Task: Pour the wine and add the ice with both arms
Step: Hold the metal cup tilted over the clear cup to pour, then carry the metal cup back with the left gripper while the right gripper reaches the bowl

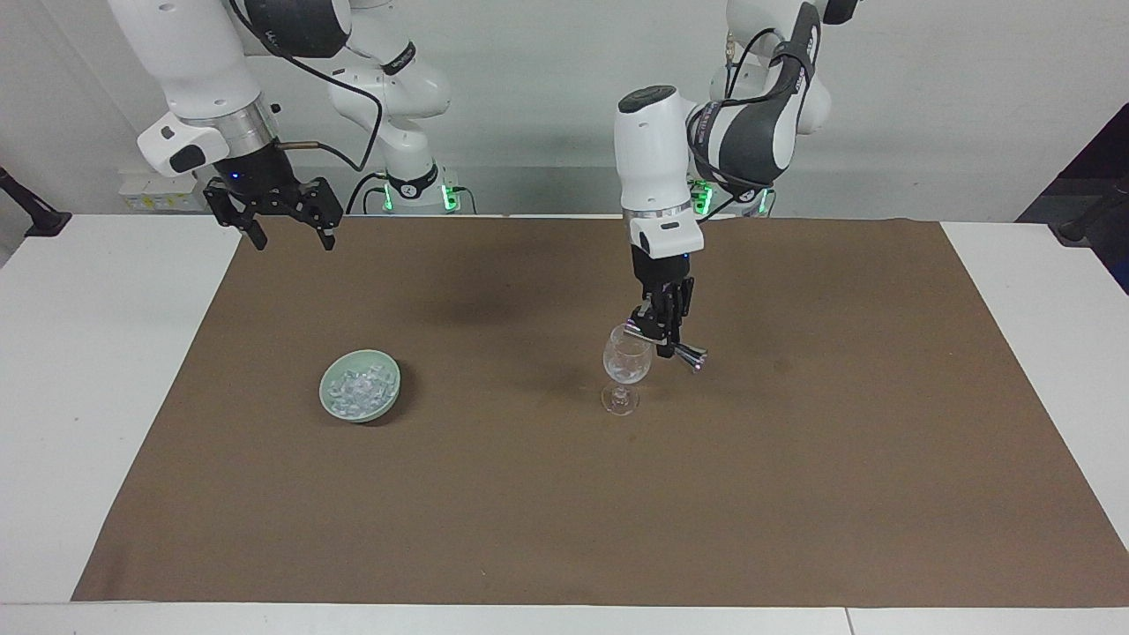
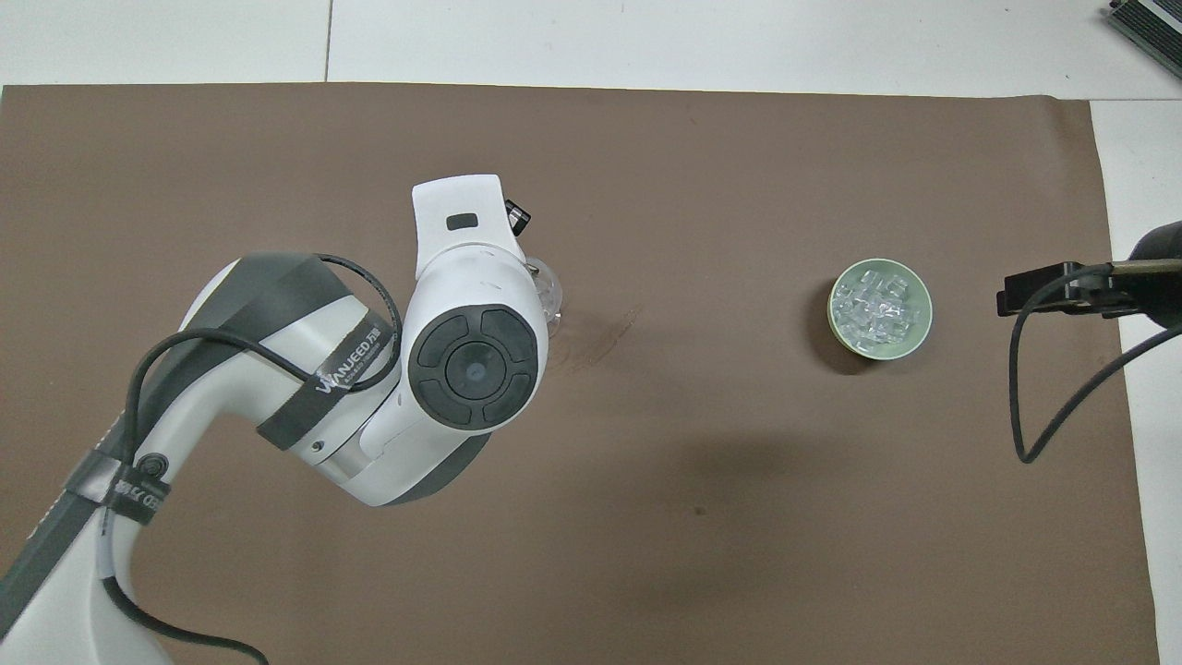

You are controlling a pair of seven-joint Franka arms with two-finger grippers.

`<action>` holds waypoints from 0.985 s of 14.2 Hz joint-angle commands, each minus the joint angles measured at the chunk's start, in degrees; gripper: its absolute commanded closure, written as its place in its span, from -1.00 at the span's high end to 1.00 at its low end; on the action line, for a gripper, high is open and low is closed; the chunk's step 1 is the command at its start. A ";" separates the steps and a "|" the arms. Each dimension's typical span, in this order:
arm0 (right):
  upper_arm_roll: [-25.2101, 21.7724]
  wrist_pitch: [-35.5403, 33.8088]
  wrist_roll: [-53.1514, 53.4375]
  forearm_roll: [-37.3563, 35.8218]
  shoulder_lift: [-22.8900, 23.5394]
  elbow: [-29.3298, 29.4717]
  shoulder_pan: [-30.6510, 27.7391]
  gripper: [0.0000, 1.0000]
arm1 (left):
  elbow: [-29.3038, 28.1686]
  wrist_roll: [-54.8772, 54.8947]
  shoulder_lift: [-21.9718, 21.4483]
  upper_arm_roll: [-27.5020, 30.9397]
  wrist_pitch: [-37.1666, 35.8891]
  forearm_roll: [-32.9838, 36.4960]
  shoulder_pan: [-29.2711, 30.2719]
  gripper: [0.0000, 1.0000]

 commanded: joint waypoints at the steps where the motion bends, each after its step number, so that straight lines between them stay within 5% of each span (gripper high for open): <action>1: 0.26 0.45 0.53 0.99 -0.08 -0.04 -1.00 1.00 | 0.37 0.33 -0.73 0.97 -1.79 1.32 -1.34 -1.00; 14: -0.09 0.62 0.44 0.81 -0.17 -0.04 -2.94 1.00 | 3.71 1.65 -0.11 0.97 -4.77 2.55 -1.86 -1.00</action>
